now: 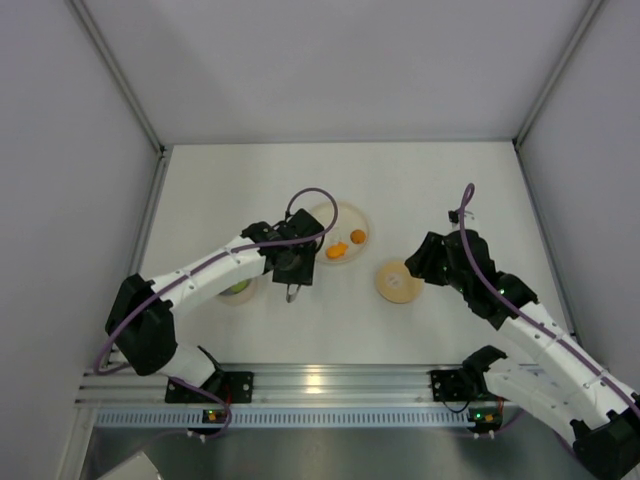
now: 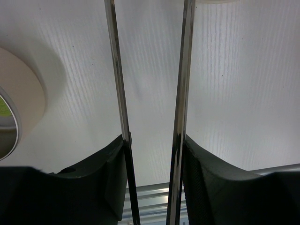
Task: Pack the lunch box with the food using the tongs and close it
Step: Pick up the fake food from the plate.
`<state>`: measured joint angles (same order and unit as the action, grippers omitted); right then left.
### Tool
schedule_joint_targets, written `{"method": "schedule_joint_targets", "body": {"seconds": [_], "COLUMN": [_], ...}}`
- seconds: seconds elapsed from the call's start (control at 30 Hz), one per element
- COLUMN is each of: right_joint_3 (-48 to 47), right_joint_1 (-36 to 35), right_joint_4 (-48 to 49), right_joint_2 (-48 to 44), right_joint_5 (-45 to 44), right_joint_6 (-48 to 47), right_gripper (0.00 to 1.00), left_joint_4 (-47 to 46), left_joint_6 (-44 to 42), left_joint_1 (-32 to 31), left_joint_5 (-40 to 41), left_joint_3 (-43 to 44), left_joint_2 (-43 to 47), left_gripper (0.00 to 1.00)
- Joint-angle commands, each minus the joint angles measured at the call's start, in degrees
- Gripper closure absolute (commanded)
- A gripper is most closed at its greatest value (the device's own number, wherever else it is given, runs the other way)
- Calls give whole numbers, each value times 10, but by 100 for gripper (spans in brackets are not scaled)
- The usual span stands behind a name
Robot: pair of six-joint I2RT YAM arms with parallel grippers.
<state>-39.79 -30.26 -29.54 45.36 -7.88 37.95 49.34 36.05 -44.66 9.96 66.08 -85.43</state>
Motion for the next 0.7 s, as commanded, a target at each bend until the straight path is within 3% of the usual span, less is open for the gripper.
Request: {"method": "schedule_joint_targets", "body": {"seconds": [0.0,0.67], "right_joint_3": [-8,-11], "right_joint_1": [-11,-10], "right_joint_4": [-4,-4], "right_joint_2": [-9,-13], "right_joint_5": [-8,-8], "right_joint_6": [-7,-6], "right_gripper": [57,56], "left_joint_4": [-28,42], "left_joint_6": [-3,-41], "left_joint_1": [1,4], "left_joint_5": [-5,-23], "left_joint_3": [0,106], "left_joint_2": [2,-50], "left_gripper": [51,52]}}
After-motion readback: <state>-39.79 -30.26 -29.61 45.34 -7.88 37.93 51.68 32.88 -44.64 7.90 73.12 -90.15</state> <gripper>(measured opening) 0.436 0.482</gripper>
